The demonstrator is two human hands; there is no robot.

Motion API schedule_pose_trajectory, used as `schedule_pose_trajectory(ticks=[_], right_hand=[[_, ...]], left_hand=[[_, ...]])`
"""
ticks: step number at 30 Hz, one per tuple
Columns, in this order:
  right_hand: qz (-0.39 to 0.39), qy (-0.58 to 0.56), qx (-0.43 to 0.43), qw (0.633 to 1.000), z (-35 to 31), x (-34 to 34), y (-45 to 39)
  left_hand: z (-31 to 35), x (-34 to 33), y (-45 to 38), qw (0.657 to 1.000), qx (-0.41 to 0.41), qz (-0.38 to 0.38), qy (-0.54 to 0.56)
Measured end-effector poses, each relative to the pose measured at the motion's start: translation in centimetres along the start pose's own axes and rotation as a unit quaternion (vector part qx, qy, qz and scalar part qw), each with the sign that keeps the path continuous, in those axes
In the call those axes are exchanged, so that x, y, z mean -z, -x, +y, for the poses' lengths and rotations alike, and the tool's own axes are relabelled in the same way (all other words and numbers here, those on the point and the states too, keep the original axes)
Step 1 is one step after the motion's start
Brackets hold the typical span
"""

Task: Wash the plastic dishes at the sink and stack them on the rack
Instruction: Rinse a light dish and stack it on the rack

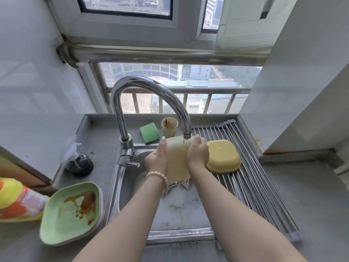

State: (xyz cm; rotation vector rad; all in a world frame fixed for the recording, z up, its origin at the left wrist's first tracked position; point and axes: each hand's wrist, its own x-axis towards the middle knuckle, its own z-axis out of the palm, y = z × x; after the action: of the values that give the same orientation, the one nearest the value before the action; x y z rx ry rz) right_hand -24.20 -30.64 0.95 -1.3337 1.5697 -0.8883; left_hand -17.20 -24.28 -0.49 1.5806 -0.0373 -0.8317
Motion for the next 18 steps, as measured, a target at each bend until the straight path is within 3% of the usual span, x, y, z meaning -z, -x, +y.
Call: schedule_pose_trajectory(ticks=[2, 5, 8, 11, 13, 14, 15, 18], right_hand=[[0.026, 0.103, 0.109, 0.988, -0.1, -0.9, 0.8], [-0.008, 0.239, 0.223, 0.945, 0.2, -1.9, 1.9], [-0.072, 0.359, 0.364, 0.856, 1.9, -2.3, 2.6], [-0.133, 0.359, 0.556, 0.738, 4.9, -0.8, 2.4], [-0.148, 0.348, 0.621, 0.687, 6.2, 0.6, 1.4], [-0.152, 0.356, 0.604, 0.696, 6.1, 1.2, 0.9], [-0.15, 0.364, 0.558, 0.73, 5.7, 1.4, 0.5], [-0.179, 0.372, 0.308, 0.857, 3.1, 1.3, 0.2]], left_hand=[[0.3, -0.3, -0.6, 0.997, 0.042, 0.048, 0.042], [0.4, -0.4, -1.7, 0.989, 0.085, 0.082, 0.086], [-0.1, 0.1, -2.8, 0.98, 0.131, 0.077, 0.129], [-0.2, 1.0, -4.1, 0.967, 0.179, 0.025, 0.178], [-0.4, 1.3, -5.3, 0.965, 0.191, -0.012, 0.179], [-0.4, 1.4, -5.7, 0.968, 0.187, -0.022, 0.164], [-0.5, 1.4, -5.8, 0.973, 0.182, -0.018, 0.142], [-0.8, 0.9, -5.3, 0.981, 0.163, -0.018, 0.106]])
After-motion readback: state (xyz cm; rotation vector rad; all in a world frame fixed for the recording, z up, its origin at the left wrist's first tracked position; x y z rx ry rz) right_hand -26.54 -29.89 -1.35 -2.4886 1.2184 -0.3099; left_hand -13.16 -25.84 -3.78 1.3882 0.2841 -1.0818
